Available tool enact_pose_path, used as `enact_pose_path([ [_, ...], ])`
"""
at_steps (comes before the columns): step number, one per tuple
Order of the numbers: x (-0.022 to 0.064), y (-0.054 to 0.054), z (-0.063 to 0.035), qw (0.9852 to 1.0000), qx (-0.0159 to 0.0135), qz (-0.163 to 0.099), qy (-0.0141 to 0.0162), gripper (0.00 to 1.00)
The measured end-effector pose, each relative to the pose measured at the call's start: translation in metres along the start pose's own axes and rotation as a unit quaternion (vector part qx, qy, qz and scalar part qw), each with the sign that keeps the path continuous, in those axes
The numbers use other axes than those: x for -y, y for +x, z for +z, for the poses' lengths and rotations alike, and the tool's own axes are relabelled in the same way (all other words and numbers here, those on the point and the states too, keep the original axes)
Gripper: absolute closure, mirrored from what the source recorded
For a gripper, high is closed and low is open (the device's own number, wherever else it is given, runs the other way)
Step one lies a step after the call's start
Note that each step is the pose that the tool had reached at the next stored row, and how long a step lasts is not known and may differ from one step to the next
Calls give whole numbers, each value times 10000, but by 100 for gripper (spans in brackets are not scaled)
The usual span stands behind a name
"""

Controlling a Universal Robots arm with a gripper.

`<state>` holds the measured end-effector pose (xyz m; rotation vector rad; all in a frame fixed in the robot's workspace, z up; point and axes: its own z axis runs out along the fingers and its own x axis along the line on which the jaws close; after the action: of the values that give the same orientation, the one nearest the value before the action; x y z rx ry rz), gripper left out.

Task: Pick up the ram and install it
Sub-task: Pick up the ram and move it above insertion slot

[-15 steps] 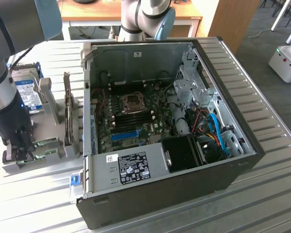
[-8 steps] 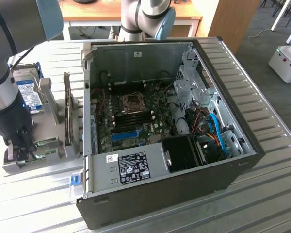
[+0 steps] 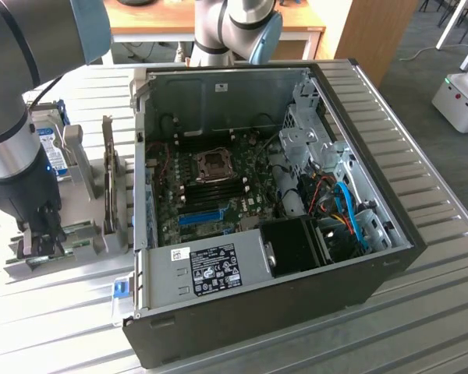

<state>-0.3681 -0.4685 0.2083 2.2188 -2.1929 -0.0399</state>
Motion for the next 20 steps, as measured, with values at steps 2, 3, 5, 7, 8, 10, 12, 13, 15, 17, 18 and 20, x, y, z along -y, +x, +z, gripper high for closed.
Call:
enact_pose_path([
  [2,0,0,0,10000,0,1,0,70],
  [3,0,0,0,10000,0,1,0,70],
  [5,2,0,11,10000,1,0,1,70],
  [7,2,0,28,10000,0,0,0,70],
  [8,2,0,36,10000,0,0,0,70],
  [10,3,0,50,10000,0,0,0,70],
  [12,3,0,65,10000,0,0,0,70],
  [13,4,0,73,10000,0,0,0,70],
  [15,4,1,87,10000,0,0,0,70],
  [17,4,1,88,10000,-1,0,-1,70],
  [18,4,1,88,10000,-1,0,-1,70],
  [20,6,-1,90,10000,0,-1,0,70],
])
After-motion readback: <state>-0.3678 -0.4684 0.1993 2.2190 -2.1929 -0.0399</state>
